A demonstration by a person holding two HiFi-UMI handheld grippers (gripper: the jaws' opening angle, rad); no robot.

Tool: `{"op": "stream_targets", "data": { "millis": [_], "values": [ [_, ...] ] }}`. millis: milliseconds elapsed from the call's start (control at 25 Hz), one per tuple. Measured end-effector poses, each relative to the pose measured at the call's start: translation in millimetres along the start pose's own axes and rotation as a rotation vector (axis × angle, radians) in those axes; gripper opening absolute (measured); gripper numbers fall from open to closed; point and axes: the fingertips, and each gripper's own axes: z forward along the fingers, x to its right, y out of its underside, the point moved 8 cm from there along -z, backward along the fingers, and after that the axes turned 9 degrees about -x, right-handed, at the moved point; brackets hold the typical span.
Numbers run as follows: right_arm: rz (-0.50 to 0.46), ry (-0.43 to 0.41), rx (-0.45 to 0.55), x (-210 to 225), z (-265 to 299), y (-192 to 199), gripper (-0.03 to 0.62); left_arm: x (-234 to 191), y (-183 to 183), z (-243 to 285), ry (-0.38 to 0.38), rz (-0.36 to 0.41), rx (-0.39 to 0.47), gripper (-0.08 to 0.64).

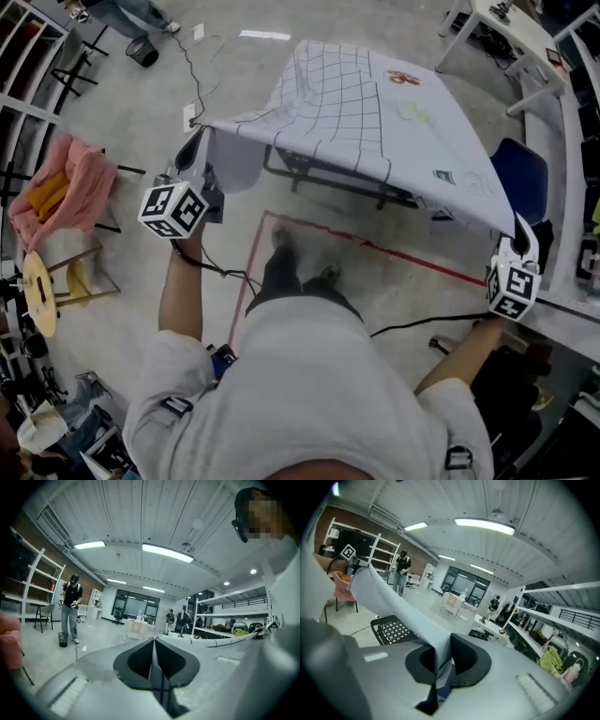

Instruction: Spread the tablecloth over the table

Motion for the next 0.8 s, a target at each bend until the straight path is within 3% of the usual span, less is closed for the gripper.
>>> {"op": "stream_targets", "data": {
  "millis": [160,360,440,480,560,720,800],
  "values": [
    [-0.007,-0.054,0.082,-38.0,13.0,-44.7,0.008,-43.0,-4.9,-25.8,-0.07,-0.095,0.036,0.023],
    [-0.17,-0.332,0.124,-129.4,24.7,-92.9,0.008,-102.6,-0.8,-62.5,-0.24,-0.134,0.018,0.023],
    [-0.189,-0.38,0.126,-149.6,21.9,-94.0,0.008,-125.1,1.2,-76.2,-0.284,-0.184,0.037,0.023],
    [-0.182,-0.364,0.105,-147.4,20.8,-86.9,0.008,-131.1,4.3,-77.2,-0.286,-0.207,0.04,0.023],
    [-0.16,-0.284,0.025,-124.1,16.7,-61.6,0.008,-123.9,13.4,-61.9,-0.218,-0.213,0.016,0.023],
    [-0.119,-0.117,-0.145,-62.4,0.4,-5.6,0.008,-64.0,25.1,-2.0,0.001,-0.109,-0.084,0.023],
    [-0.086,-0.064,-0.182,-42.6,-8.1,13.9,0.008,-38.1,30.8,17.8,0.065,-0.093,-0.115,0.023]
  ]
}}
